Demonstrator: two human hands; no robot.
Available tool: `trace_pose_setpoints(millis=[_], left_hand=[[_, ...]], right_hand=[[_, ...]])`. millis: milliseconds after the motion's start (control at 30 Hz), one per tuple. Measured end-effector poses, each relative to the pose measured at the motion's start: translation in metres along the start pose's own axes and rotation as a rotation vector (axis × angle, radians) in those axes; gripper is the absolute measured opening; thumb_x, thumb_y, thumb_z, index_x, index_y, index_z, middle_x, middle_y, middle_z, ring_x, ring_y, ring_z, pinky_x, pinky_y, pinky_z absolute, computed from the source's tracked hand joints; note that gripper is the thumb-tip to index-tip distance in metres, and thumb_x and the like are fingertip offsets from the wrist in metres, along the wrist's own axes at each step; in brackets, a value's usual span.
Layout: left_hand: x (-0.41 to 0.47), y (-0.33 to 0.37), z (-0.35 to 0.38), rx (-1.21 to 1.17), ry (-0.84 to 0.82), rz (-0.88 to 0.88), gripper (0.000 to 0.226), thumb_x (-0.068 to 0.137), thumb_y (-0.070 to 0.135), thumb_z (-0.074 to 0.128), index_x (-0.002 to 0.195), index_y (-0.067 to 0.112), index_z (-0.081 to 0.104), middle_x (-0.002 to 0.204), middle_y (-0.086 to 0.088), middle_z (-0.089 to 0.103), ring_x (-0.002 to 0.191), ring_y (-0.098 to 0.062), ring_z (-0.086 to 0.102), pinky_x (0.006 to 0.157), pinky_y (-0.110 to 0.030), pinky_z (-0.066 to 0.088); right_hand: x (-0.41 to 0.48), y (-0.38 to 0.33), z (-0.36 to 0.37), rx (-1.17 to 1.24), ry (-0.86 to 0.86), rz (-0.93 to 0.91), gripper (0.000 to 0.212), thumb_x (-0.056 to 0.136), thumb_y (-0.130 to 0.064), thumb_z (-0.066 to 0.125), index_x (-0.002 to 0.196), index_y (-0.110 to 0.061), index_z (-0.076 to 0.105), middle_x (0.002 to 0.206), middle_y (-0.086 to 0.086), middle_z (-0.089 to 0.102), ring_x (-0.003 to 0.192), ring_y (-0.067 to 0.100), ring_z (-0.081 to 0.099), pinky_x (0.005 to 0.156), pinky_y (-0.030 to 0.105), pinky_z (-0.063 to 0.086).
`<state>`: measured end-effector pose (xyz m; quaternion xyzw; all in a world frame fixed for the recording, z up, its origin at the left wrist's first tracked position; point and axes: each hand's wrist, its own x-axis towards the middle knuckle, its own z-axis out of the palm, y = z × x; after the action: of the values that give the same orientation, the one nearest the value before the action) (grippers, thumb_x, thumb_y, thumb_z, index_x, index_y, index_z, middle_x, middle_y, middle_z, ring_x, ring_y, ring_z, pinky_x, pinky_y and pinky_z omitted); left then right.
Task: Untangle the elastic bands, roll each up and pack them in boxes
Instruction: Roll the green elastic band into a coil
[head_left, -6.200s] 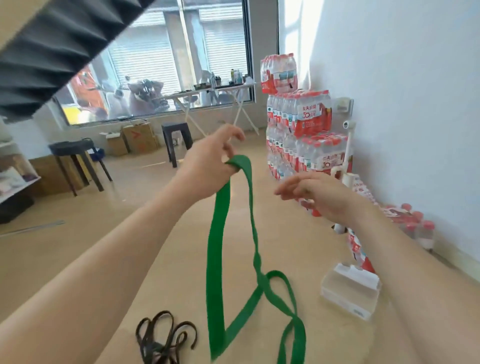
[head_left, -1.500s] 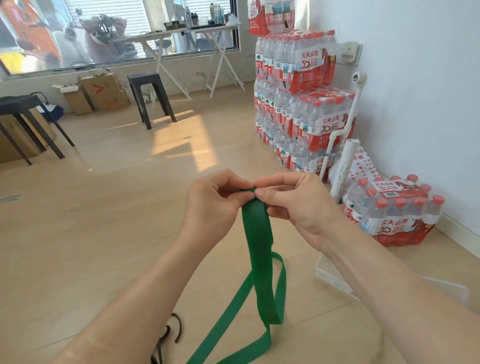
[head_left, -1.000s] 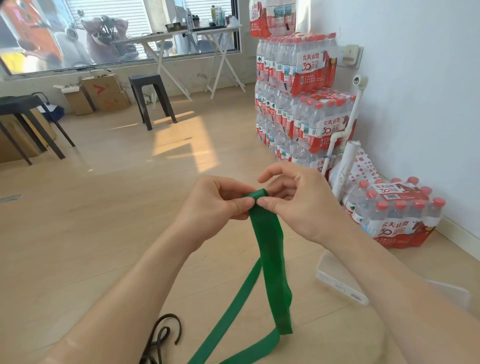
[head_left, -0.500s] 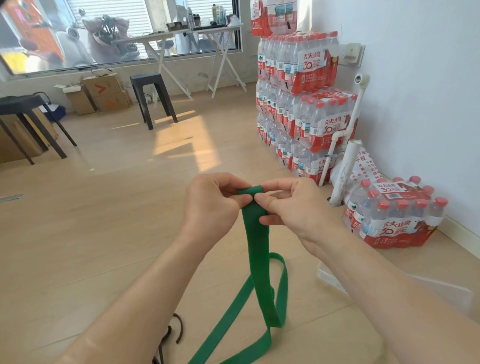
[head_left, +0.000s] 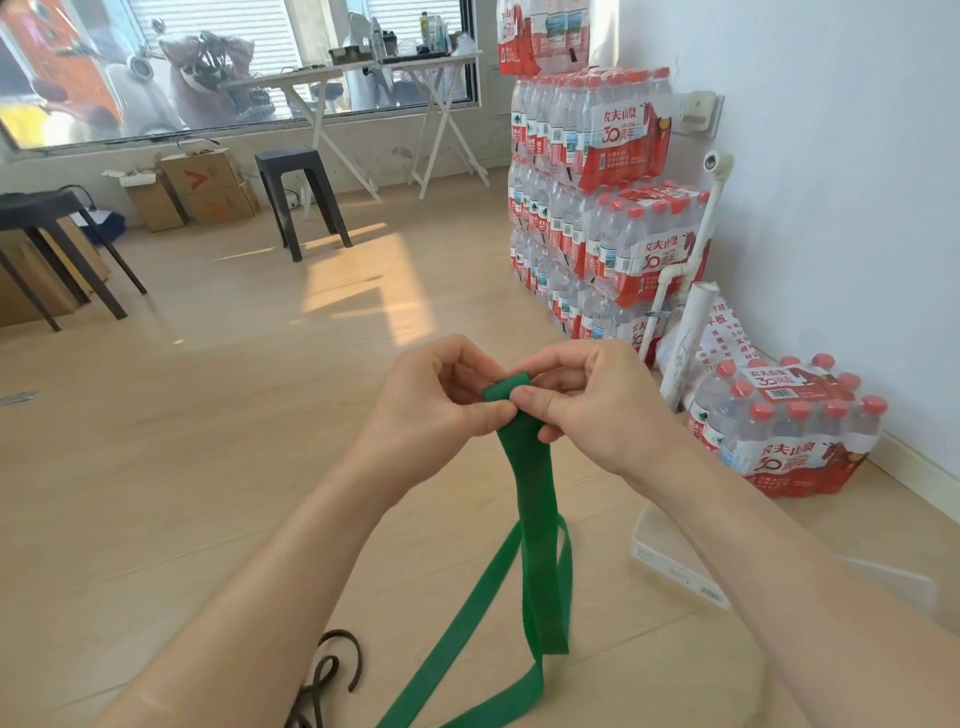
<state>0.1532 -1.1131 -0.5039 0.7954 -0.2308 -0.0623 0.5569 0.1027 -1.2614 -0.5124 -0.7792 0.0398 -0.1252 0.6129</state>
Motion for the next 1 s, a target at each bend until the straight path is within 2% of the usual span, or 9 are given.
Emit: trace_pose_setpoints(millis=[100,233,300,433,567,733,867,933,1000], left_hand=[[-0.004,0.007,-0.010,-0.071,-0.108,-0.016,0.020,0.073,0.004,0.077,0.091,0.010,0.068,0.081,-0.006,0.073,0.073,-0.015,0.069,0.069,-0.022,0.056],[-0.006,0.007,-0.007,0.175,-0.046,0.084,0.025,0.073,0.006,0.078,0.096,0.012,0.072,0.082,0.005,0.073,0.074,-0.004,0.069,0.071,-0.016,0.055],[-0.005,0.003,-0.004,0.244,0.003,0.116,0.024,0.073,0.004,0.078,0.094,0.015,0.073,0.080,0.012,0.070,0.074,0.000,0.067,0.075,-0.018,0.055],[-0.005,-0.003,0.001,0.388,0.149,0.183,0.017,0.072,0.006,0.078,0.080,0.020,0.073,0.069,0.013,0.068,0.066,-0.010,0.065,0.068,-0.033,0.056],[-0.005,-0.003,0.004,0.443,0.206,0.194,0.017,0.072,0.003,0.075,0.074,0.020,0.072,0.068,0.007,0.070,0.068,-0.016,0.066,0.066,-0.035,0.055],[-0.004,0.000,0.004,0.485,0.187,0.171,0.017,0.071,0.001,0.070,0.074,0.018,0.069,0.069,0.003,0.069,0.069,-0.019,0.064,0.065,-0.036,0.054],[-0.005,0.002,0.006,0.497,0.150,0.198,0.019,0.069,-0.002,0.070,0.073,0.016,0.065,0.069,0.003,0.067,0.069,-0.019,0.063,0.065,-0.037,0.054],[-0.002,0.002,0.001,0.399,0.086,0.135,0.022,0.067,-0.003,0.076,0.072,0.015,0.064,0.070,0.001,0.067,0.069,-0.019,0.065,0.068,-0.040,0.056],[0.001,0.003,-0.008,0.197,-0.022,0.034,0.027,0.063,-0.004,0.082,0.074,0.011,0.062,0.074,-0.009,0.069,0.070,-0.025,0.066,0.070,-0.041,0.058]], right_hand=[[0.000,-0.002,-0.004,-0.064,-0.005,-0.075,0.017,0.082,-0.004,0.072,0.078,-0.020,0.069,0.067,-0.001,0.072,0.054,0.014,0.065,0.046,0.022,0.050],[0.001,-0.003,-0.004,-0.142,-0.012,-0.118,0.022,0.082,-0.004,0.072,0.072,-0.023,0.067,0.060,-0.002,0.067,0.043,0.005,0.057,0.043,0.019,0.047],[0.001,-0.003,-0.003,-0.169,-0.029,-0.120,0.022,0.083,-0.007,0.072,0.072,-0.025,0.066,0.060,0.000,0.066,0.043,0.004,0.056,0.043,0.020,0.046],[-0.001,-0.003,-0.001,-0.109,-0.114,-0.006,0.012,0.089,-0.022,0.066,0.078,-0.025,0.069,0.058,-0.005,0.067,0.046,0.002,0.055,0.046,0.019,0.045],[-0.001,-0.003,-0.003,-0.018,-0.188,0.160,0.015,0.086,-0.033,0.069,0.089,-0.019,0.073,0.077,0.003,0.074,0.059,0.010,0.060,0.048,0.019,0.043],[0.000,-0.004,-0.006,0.012,-0.184,0.170,0.014,0.083,-0.029,0.073,0.092,-0.019,0.069,0.076,0.006,0.075,0.060,0.012,0.065,0.048,0.020,0.045],[0.000,0.000,-0.003,0.020,-0.139,0.097,0.006,0.084,-0.013,0.073,0.087,-0.016,0.070,0.066,0.009,0.071,0.056,0.016,0.059,0.049,0.021,0.047],[0.000,0.002,-0.003,0.007,-0.125,0.042,0.010,0.083,-0.007,0.072,0.087,-0.016,0.070,0.062,0.005,0.069,0.053,0.013,0.057,0.050,0.021,0.047],[0.000,0.004,-0.003,-0.023,-0.120,-0.033,0.013,0.083,-0.003,0.071,0.088,-0.015,0.070,0.062,0.003,0.067,0.051,0.008,0.057,0.051,0.020,0.045]])
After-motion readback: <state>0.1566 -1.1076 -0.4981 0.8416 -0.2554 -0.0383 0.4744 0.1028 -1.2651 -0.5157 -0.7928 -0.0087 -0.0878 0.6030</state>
